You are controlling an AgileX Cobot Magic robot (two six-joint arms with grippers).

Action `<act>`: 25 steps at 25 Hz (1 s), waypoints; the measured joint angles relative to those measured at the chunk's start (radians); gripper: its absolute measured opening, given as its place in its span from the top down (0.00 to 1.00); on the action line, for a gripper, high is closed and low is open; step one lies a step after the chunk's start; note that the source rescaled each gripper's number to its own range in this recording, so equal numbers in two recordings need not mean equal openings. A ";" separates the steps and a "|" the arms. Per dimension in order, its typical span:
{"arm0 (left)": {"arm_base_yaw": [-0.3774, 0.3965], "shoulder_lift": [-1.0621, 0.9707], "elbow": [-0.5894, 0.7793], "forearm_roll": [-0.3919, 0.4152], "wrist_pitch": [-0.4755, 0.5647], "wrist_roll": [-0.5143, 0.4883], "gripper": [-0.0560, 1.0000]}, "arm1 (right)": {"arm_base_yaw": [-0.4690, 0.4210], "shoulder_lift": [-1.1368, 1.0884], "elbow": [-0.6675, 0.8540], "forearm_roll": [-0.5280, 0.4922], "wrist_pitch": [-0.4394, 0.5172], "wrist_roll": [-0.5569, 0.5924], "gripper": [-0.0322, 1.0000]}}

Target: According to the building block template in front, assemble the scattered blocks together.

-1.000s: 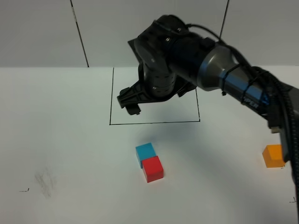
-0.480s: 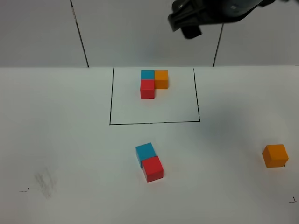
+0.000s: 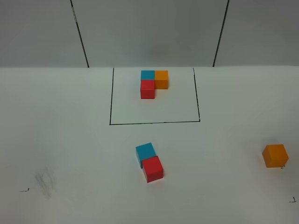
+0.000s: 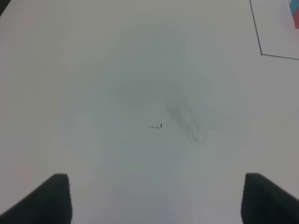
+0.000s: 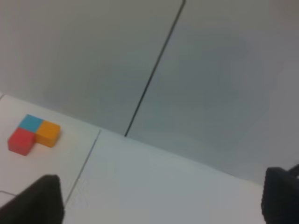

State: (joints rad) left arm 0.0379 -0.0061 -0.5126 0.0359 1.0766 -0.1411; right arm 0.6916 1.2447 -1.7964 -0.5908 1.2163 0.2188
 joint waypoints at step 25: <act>0.000 0.000 0.000 0.000 0.000 0.000 0.00 | -0.343 -0.305 0.513 -0.084 0.006 0.077 0.37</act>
State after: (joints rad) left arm 0.0379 -0.0061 -0.5126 0.0359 1.0766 -0.1411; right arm 0.3485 0.9398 -1.2831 -0.6748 1.2226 0.2955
